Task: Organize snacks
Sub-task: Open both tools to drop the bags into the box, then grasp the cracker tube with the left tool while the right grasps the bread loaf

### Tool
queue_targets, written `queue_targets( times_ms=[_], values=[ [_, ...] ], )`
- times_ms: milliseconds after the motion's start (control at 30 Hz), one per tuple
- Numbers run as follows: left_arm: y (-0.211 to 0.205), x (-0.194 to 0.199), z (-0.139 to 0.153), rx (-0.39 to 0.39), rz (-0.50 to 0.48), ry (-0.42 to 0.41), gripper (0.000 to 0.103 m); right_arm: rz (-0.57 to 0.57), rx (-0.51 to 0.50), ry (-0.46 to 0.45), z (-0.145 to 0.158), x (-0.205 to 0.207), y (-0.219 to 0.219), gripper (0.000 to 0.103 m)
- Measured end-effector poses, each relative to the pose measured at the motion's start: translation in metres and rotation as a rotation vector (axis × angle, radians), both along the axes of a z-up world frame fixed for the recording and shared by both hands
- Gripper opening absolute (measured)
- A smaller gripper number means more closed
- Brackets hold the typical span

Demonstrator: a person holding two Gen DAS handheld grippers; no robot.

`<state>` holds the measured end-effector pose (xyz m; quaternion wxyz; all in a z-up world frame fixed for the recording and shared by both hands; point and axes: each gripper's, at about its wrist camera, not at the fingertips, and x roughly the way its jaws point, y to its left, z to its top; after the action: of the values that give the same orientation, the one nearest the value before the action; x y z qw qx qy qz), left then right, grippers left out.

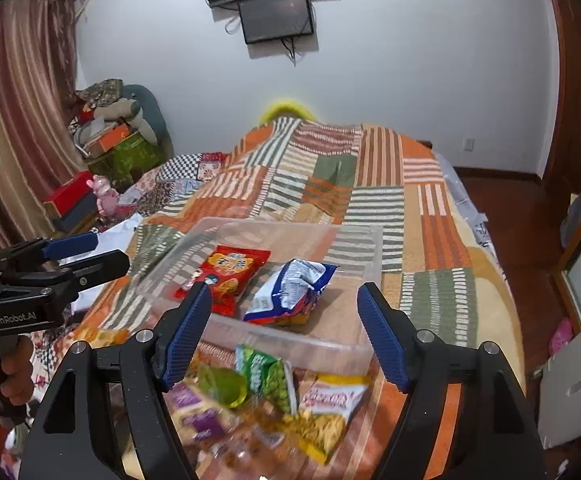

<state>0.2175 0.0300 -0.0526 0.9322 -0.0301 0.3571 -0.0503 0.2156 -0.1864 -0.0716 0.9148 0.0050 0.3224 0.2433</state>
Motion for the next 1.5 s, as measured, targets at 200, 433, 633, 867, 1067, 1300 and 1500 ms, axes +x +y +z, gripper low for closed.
queue_targets(
  times_ms=[200, 433, 633, 867, 1067, 1300, 1500],
  values=[
    [0.003, -0.044, 0.007, 0.011, 0.018, -0.024, 0.089, 0.017, -0.002, -0.035, 0.005, -0.029, -0.002, 0.078],
    [0.003, -0.089, -0.003, 0.001, 0.026, -0.001, 0.094, 0.035, -0.013, -0.042, -0.002, -0.054, -0.001, 0.078],
    [0.007, -0.124, -0.02, 0.015, 0.045, 0.03, 0.094, 0.06, 0.001, 0.0, -0.017, -0.073, 0.002, 0.078],
    [0.006, -0.15, -0.052, 0.032, 0.049, 0.091, 0.096, 0.068, 0.006, 0.043, -0.033, -0.091, 0.003, 0.078],
    [0.001, -0.164, -0.081, 0.017, 0.019, 0.146, 0.096, 0.082, -0.001, 0.079, -0.044, -0.102, 0.005, 0.078],
    [0.002, -0.175, -0.107, 0.052, -0.003, 0.196, 0.096, 0.101, -0.007, 0.121, -0.055, -0.105, 0.013, 0.078],
    [0.004, -0.159, -0.115, 0.067, 0.013, 0.202, 0.097, 0.115, -0.029, 0.147, -0.064, -0.104, 0.02, 0.078]
  ],
)
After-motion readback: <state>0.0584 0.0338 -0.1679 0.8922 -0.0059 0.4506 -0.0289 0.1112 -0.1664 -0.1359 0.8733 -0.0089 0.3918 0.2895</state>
